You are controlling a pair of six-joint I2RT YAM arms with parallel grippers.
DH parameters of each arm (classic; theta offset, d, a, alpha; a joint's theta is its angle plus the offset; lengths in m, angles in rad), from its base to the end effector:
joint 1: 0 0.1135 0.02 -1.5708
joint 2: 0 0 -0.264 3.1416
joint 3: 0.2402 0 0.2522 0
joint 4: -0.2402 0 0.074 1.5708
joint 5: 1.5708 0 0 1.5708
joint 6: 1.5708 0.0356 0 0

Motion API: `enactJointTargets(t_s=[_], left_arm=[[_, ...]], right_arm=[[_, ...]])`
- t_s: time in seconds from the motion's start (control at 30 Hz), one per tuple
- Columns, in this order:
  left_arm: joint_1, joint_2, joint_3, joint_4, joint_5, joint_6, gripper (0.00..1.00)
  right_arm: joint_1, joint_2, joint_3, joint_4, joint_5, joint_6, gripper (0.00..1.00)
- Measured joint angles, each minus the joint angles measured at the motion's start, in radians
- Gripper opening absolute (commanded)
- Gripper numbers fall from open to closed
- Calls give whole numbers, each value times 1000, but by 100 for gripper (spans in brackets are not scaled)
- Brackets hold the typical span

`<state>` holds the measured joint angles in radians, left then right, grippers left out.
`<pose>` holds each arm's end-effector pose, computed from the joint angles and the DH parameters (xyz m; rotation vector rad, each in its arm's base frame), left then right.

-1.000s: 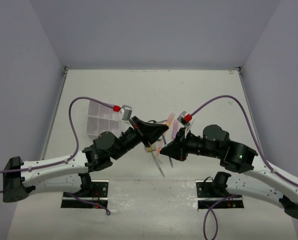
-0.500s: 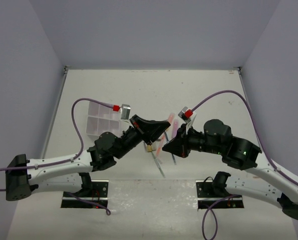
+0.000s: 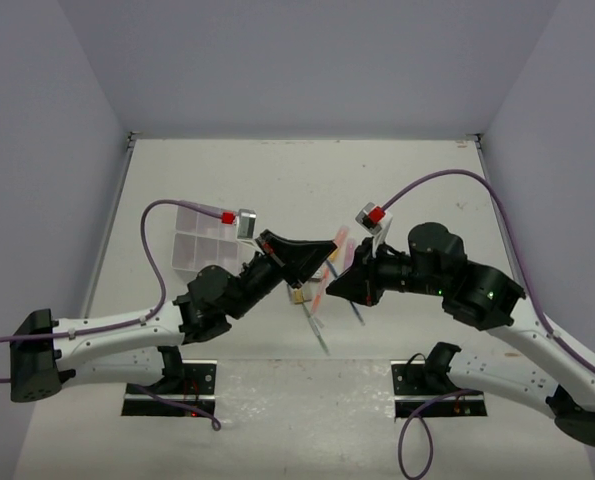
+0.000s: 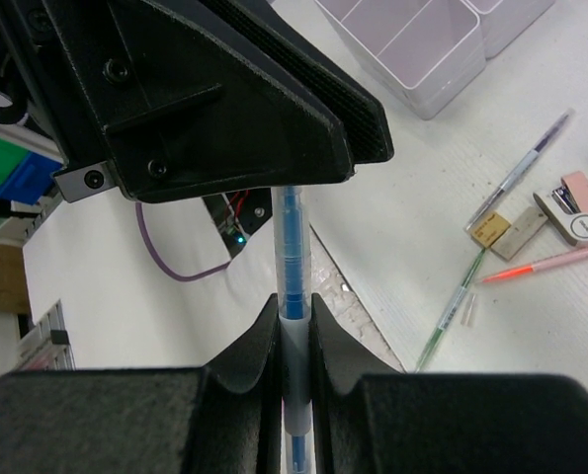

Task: Sort the stationery into containers
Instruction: Close the pen cap on the pen, then place the pen in the storage box.

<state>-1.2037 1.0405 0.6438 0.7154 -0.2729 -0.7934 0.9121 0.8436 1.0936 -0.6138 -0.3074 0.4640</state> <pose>0.0945 -0.2191 0.3359 0.0250 1.4277 -1.5267 0.0942 0.1393 0.3911 -0.6866 2.0018 1.1730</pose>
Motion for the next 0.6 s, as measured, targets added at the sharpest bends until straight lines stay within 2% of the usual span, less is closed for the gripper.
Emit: enactJointTargets(t_s=[0.03,0.2,0.23,0.27,0.3,0.4,0.43,0.5,0.6], left_arm=[[-1,-9,6,-30,-11,1,2],[-25,-68,104,-302,-77,50,69],[-39,-75,117,-354,-79,63,79],[-48,-79,128,-395,-85,73,84],[-53,-83,138,-426,-95,81,85],[-54,-86,161,-487,-104,108,71],[-55,-84,166,-495,-102,113,63],[-54,-76,171,-499,-94,124,39],[-57,-56,176,-491,-77,131,36]], right_arm=[[-4,6,0,2,-10,-4,0],[-21,-3,-63,148,-47,-6,0],[-26,-13,-79,195,-44,-4,0],[-31,-27,-98,232,-43,-1,0],[-34,-44,-118,257,-44,1,0],[-34,-80,-162,315,-44,12,0],[-34,-85,-173,329,-45,15,0],[-34,-91,-190,355,-48,20,0],[-34,-86,-220,375,-55,30,0]])
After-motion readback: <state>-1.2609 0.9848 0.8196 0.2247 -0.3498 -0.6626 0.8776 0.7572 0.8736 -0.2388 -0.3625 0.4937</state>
